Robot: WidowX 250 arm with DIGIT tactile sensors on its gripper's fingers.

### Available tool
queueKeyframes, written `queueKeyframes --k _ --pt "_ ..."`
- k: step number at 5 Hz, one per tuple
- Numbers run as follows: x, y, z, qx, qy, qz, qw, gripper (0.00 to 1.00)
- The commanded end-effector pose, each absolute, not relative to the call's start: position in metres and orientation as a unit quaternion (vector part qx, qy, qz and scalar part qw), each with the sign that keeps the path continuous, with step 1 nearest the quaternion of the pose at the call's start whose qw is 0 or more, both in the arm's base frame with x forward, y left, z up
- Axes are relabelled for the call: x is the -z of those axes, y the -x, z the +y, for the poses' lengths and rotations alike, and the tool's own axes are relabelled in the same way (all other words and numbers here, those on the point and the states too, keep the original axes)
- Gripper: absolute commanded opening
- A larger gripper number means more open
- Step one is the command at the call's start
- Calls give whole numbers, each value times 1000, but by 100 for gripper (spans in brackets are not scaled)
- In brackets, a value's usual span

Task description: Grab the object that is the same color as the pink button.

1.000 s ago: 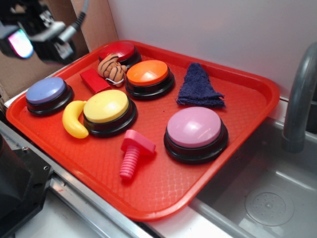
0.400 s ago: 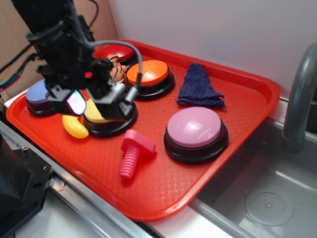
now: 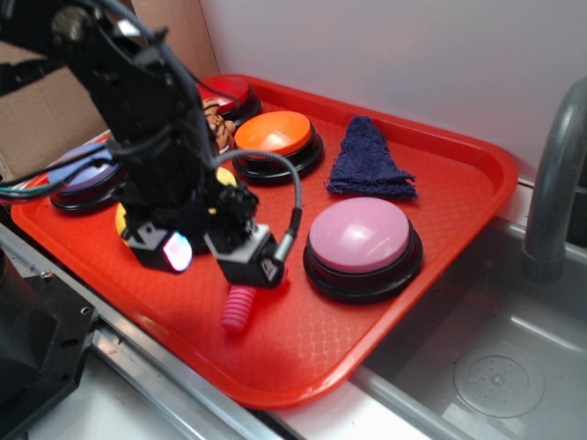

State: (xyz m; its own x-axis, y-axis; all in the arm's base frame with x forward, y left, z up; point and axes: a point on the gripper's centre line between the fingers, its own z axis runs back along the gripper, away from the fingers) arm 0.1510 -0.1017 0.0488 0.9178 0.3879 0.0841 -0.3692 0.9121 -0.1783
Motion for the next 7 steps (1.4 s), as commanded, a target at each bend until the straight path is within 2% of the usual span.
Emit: queueKeyframes --k 1,2,3,5,7 --pt "-28 -160 -108 -226 65 -89 968 100" --pt "-20 -163 -112 -224 58 -86 969 100" --pt "-22 -163 -111 -235 58 -102 965 0" --pt "-27 -162 -109 -233 61 -111 964 0" --pt "-78 -162 -93 -157 56 -118 979 0"
